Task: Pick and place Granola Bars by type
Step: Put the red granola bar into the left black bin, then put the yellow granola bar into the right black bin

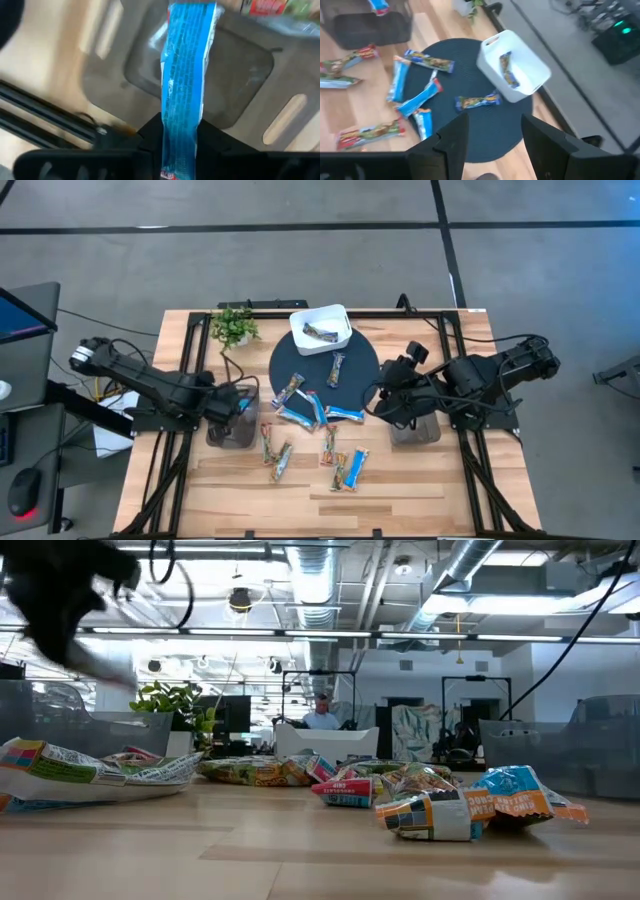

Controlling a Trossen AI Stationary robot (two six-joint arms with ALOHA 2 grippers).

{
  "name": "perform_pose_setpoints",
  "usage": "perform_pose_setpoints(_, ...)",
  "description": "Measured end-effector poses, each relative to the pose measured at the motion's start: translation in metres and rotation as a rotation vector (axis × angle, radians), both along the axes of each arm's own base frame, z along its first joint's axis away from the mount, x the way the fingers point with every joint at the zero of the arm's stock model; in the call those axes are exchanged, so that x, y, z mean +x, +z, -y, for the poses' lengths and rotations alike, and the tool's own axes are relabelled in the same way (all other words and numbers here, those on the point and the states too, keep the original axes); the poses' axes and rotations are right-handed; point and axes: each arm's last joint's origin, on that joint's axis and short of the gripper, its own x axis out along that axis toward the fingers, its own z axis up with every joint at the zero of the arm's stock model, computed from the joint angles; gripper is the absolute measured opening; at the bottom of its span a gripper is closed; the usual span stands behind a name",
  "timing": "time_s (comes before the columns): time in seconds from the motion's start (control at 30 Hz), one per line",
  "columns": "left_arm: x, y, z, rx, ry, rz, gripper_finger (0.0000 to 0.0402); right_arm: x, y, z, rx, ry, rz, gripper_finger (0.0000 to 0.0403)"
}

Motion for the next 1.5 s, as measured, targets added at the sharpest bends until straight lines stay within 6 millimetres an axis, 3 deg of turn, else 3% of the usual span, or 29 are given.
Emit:
perform_pose_setpoints(0.17, 0.001, -0.025, 0.001, -0.057, 0.092, 0.05, 0.0109, 0.004, 0.002, -0.003, 0.056, 0.018, 0.043, 0.0175)
perform_pose_setpoints(0.4, 0.001, -0.023, 0.001, -0.056, 0.106, 0.079, 0.0167, 0.014, -0.003, -0.004, 0.138, 0.042, 0.061, 0.0175)
perform_pose_setpoints(0.57, 0.008, -0.005, 0.002, -0.063, 0.038, 0.199, 0.0176, 0.041, -0.048, -0.003, 0.303, 0.152, -0.049, 0.0175)
perform_pose_setpoints(0.7, 0.015, 0.012, 0.003, -0.041, -0.028, 0.355, 0.0174, 0.065, -0.1, 0.0, 0.303, 0.233, -0.177, 0.0175)
perform_pose_setpoints(0.9, 0.017, 0.03, 0.003, -0.047, -0.097, 0.521, 0.0174, 0.092, -0.157, 0.021, 0.372, 0.244, -0.353, 0.0176)
perform_pose_setpoints(1.03, 0.013, 0.035, 0.002, -0.031, -0.09, 0.565, 0.0174, 0.11, -0.176, 0.029, 0.435, 0.329, -0.351, 0.0183)
perform_pose_setpoints(1.17, 0.01, 0.037, 0.0, -0.016, -0.075, 0.577, 0.0174, 0.118, -0.2, 0.039, 0.433, 0.307, -0.417, 0.019)
perform_pose_setpoints(1.5, 0.008, 0.039, -0.001, 0.002, -0.058, 0.596, 0.0174, 0.124, -0.226, 0.055, 0.447, 0.246, -0.484, 0.02)
